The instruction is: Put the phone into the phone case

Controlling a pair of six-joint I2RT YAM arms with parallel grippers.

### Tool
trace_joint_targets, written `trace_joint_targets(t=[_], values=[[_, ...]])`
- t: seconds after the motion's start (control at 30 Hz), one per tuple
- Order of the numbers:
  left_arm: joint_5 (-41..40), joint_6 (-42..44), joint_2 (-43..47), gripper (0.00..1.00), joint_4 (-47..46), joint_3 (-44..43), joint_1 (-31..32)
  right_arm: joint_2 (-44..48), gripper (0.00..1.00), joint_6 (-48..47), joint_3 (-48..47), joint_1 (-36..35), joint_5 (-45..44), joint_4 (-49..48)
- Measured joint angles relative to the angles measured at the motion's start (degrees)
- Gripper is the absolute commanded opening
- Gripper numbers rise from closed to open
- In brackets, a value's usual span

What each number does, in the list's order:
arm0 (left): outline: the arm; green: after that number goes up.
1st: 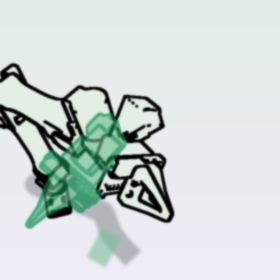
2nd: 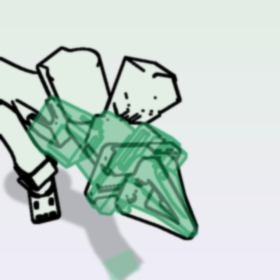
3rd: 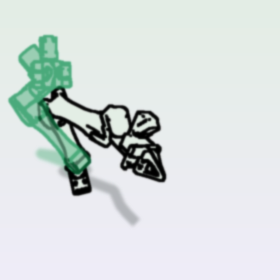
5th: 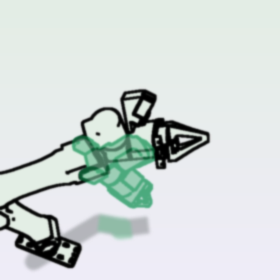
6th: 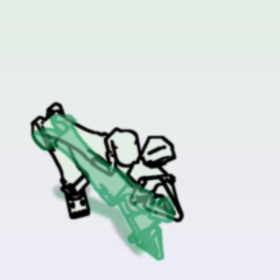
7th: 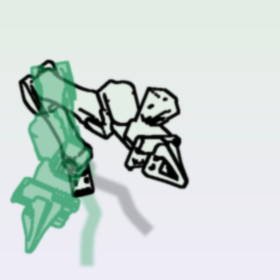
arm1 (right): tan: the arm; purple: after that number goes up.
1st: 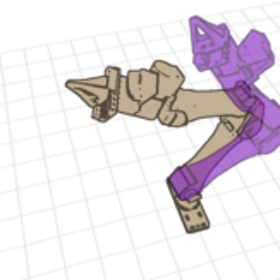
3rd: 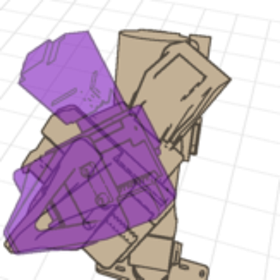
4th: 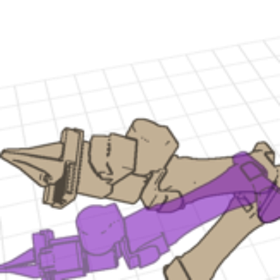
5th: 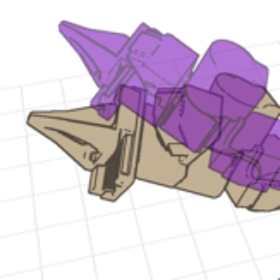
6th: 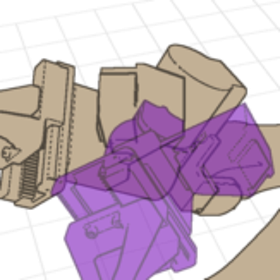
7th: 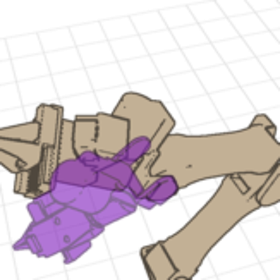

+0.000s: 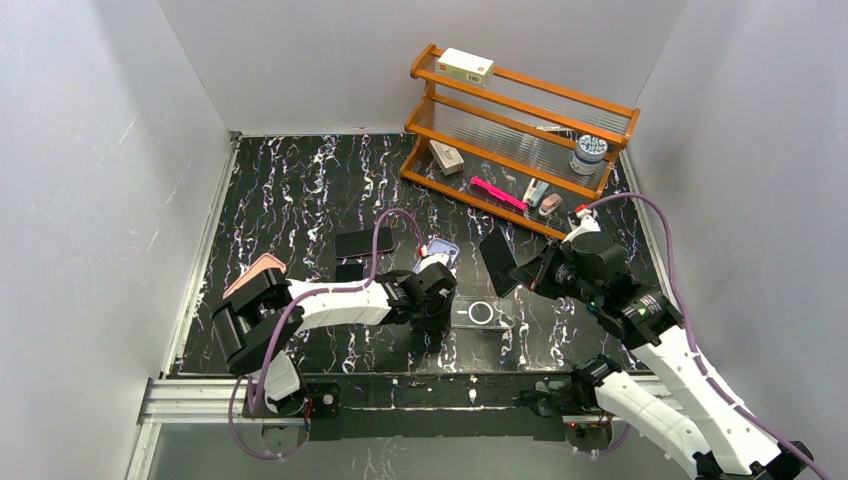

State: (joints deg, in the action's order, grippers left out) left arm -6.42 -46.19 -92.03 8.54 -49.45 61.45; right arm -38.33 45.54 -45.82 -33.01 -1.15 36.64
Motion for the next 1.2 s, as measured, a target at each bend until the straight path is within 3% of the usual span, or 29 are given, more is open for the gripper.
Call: trace_joint_targets(t=[0.37,0.57,0.93,1.2], values=[[-2.8,0.8,-4.0,0.26,-1.7,-3.5,0.7,2.0,0.01,-0.7,0.7,0.0,0.0,1.0],[-4.5,1.7,-4.8,0.00,-0.7,-4.3,0.7,2.1,0.01,-0.9,0.7,0.0,0.1,1.0],[-5.4,9.4,0.0,0.00,10.4,-4.8,0.7,1.9,0.01,-2.7,0.8,0.0,5.2,0.9],[-4.6,13.7,7.4,0.00,17.1,-2.9,-0.3,-3.6,0.01,-4.0,6.3,0.0,18.4,-4.1]])
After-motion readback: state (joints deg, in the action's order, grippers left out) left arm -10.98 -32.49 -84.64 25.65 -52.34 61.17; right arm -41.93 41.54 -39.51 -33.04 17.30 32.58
